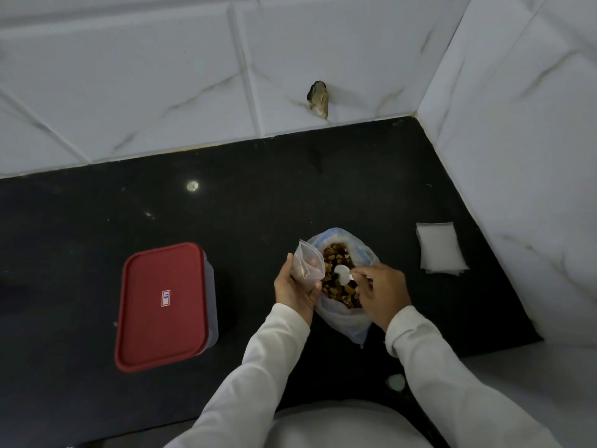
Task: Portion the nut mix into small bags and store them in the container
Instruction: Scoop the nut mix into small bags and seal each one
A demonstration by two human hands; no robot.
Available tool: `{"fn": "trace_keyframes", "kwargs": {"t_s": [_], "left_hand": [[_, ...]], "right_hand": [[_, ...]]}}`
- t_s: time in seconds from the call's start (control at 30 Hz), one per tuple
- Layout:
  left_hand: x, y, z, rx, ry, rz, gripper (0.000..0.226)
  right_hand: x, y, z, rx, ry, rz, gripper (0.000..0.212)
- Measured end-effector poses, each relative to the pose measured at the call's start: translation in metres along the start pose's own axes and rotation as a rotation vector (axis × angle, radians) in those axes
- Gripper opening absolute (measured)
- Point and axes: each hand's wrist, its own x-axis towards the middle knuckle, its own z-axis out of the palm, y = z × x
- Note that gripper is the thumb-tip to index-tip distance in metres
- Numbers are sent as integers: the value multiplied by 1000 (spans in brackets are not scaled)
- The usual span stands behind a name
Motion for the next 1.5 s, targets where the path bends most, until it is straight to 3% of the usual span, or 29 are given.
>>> {"fn": "trace_keyframes", "kwargs": {"t_s": [0.4,0.6,0.9,1.2,1.5], "left_hand": [[-4,-4,4,46,11,24,43],[-2,-3,3,42,-4,27,45],[-10,1,0,16,-12,28,43],[-22,1,11,10,-99,28,41],[-23,-4,14,33,-109,65,47]], "right_hand": [[11,-16,-6,-120,-239,0,18],[13,-9,-11,315,-280,412,13],[0,-4,-28,572,-112,500,14],[-18,-67,-87,683,32,221,17],[-18,-79,-71,268,184,-142,15]]}}
